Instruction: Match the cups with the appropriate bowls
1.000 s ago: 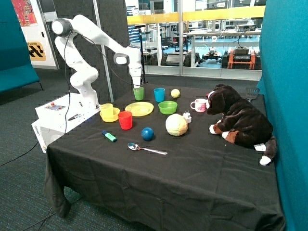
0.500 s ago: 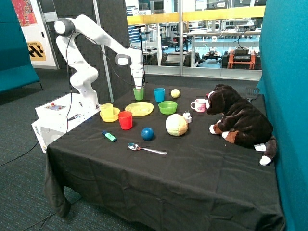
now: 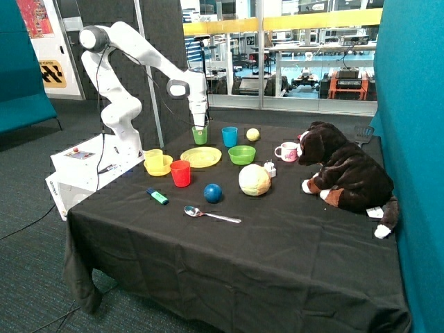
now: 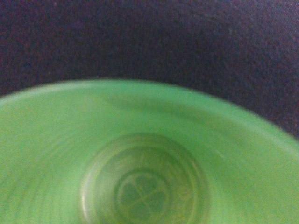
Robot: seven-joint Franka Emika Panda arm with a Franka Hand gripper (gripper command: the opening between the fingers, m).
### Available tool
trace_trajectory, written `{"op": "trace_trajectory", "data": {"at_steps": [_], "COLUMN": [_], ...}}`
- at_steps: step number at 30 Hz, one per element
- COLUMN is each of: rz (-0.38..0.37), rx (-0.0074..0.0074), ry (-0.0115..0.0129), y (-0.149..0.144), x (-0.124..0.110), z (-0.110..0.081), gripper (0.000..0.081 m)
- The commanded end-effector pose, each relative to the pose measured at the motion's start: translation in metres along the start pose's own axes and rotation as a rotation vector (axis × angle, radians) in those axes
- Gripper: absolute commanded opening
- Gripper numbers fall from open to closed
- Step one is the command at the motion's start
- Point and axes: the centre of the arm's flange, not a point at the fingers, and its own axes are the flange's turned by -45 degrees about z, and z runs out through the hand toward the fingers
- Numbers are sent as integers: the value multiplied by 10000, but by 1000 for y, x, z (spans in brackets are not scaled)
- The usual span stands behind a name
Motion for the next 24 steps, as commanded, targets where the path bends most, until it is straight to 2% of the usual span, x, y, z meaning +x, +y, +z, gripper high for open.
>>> {"op": "trace_trajectory", "data": {"at_steps": [1,24], "rz": [206,253], "rx": [-40,-40], "ry": [24,24], "y": [2,4], "x": [-2,-7], "z": [0,3], "gripper": [0,0]}}
